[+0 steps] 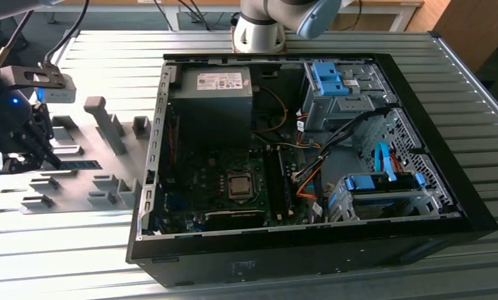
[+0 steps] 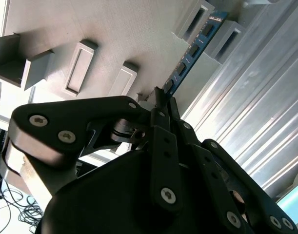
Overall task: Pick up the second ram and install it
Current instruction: 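Pick up the second ram and move it above second insertion slot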
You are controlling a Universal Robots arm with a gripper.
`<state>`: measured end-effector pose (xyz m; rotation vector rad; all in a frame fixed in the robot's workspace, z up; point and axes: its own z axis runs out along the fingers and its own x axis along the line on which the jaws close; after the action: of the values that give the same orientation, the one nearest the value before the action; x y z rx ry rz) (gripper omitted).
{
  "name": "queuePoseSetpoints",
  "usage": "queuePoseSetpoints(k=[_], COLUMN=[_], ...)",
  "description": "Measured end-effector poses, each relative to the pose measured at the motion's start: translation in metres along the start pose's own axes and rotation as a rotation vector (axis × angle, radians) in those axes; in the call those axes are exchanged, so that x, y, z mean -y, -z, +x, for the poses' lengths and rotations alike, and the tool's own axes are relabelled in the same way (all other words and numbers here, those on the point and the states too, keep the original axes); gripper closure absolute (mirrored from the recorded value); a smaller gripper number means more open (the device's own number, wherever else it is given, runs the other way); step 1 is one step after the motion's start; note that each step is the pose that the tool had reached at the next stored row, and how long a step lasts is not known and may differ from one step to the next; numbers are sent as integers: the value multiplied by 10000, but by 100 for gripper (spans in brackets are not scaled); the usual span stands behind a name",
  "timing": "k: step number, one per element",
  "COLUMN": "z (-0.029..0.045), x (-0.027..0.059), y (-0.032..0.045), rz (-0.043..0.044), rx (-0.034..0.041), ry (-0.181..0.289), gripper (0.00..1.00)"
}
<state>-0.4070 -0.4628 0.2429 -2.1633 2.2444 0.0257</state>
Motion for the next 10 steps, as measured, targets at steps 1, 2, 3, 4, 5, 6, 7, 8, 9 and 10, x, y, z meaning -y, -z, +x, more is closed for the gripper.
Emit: queuePoseSetpoints(k=[1, 2, 3, 4, 5, 6, 7, 8, 9, 10], z=[0, 0, 0, 0, 0, 0, 0, -1, -1, -1], x=[0, 0, 0, 0, 0, 0, 0, 0, 0, 0], y=[2, 2, 3, 5, 9, 12, 15, 20, 22, 26], rz=[0, 0, 0, -1, -2, -2, 0, -2, 0, 0], rx=[0, 0, 0, -1, -2, -1, -1, -2, 0, 0], ry=[0, 0, 0, 0, 0, -1, 0, 0, 0, 0], gripper=[86, 86, 86, 86, 86, 86, 86, 86, 86, 86])
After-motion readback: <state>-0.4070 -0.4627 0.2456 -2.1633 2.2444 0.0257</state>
